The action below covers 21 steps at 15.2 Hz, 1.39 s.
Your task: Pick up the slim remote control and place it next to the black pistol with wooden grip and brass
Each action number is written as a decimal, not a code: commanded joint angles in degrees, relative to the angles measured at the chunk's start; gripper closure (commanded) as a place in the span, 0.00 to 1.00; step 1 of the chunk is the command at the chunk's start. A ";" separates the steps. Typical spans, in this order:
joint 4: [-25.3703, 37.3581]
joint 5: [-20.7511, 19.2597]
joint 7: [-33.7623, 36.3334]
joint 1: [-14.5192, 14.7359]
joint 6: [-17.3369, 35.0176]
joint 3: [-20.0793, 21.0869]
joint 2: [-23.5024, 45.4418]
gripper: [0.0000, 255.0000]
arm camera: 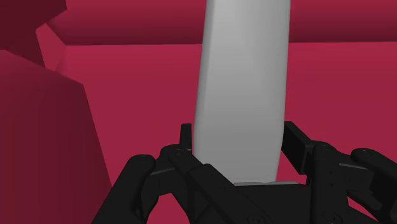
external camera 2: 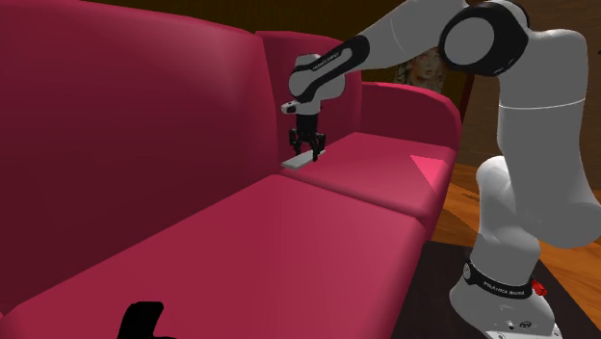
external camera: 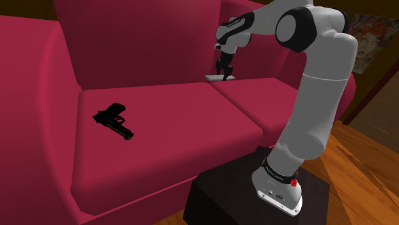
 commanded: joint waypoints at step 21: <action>-13.76 -9.41 35.11 19.01 3.50 12.58 -13.63 1.00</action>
